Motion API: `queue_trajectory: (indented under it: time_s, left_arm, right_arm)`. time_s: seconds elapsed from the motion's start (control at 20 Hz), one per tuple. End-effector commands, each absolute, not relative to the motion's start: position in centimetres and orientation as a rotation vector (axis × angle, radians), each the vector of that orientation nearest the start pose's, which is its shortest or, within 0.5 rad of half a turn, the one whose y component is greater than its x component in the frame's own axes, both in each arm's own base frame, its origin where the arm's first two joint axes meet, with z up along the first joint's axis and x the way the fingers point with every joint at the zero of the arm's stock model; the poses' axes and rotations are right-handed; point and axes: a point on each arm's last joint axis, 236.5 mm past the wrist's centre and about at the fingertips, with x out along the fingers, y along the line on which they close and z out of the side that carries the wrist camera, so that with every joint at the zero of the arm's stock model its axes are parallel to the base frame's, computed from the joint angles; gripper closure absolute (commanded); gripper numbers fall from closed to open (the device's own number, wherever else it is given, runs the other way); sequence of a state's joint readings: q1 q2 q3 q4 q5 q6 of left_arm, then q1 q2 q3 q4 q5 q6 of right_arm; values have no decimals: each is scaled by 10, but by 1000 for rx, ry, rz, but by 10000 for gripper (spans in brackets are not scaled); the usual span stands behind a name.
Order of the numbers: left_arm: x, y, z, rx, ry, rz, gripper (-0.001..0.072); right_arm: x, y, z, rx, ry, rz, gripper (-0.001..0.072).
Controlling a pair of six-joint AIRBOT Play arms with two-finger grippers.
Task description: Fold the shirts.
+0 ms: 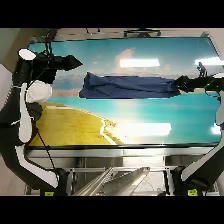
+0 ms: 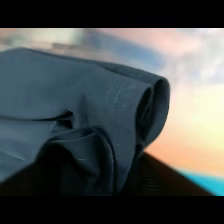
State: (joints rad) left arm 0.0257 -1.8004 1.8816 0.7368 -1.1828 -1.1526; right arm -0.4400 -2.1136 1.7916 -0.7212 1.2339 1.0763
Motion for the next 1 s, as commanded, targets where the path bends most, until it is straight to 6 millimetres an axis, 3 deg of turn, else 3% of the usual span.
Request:
queue_trajectory:
  time_s: [0.0, 0.1, 0.15, 0.25, 0.4, 0.6, 0.75, 0.95]
  left_arm:
    - [541, -172, 99, -335, 910, -728, 427]
    - [537, -192, 87, -327, 938, -758, 637]
    - [537, -202, 78, -324, 950, -769, 688]
    - [536, -227, 60, -318, 970, -788, 686]
    - [536, -274, 19, -309, 1000, -809, 686]
    - [534, -356, -45, -351, 999, -782, 687]
    - [528, -412, -69, -440, 963, -779, 686]
    - [521, -450, -87, -481, 1006, -815, 695]
  right_arm:
    - [540, -50, -99, 718, 1135, 422, 477]
    - [545, -46, -89, 744, 1105, 445, 688]
    - [547, -43, -81, 757, 1090, 464, 688]
    - [550, -36, -56, 755, 1061, 528, 689]
    - [552, -16, 7, 754, 991, 646, 689]
    - [537, 27, 77, 747, 959, 794, 689]
    - [518, 69, 114, 712, 955, 924, 689]
    - [505, 111, 164, 698, 889, 1028, 689]
